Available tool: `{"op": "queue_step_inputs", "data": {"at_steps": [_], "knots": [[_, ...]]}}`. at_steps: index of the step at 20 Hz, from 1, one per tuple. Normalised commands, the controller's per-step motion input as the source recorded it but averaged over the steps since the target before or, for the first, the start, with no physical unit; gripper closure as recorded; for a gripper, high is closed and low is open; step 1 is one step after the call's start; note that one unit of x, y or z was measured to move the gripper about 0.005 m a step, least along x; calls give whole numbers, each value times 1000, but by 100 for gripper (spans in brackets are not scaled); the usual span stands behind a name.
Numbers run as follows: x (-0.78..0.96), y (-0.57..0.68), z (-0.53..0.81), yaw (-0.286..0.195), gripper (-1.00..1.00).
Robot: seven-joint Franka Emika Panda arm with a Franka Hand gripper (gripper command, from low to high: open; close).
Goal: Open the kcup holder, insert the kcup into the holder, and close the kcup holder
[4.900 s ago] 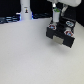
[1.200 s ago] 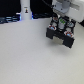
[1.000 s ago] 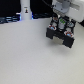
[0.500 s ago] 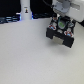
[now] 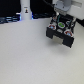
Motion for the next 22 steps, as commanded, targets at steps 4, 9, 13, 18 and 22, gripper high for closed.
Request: {"op": "queue_step_inputs", "data": {"at_steps": [4,9,13,18,22], "knots": [[495,-403,513,60,-100],[504,-467,374,56,-100],[569,-461,274,44,-100],[653,-440,182,23,-100],[702,-357,31,22,-100]]}}
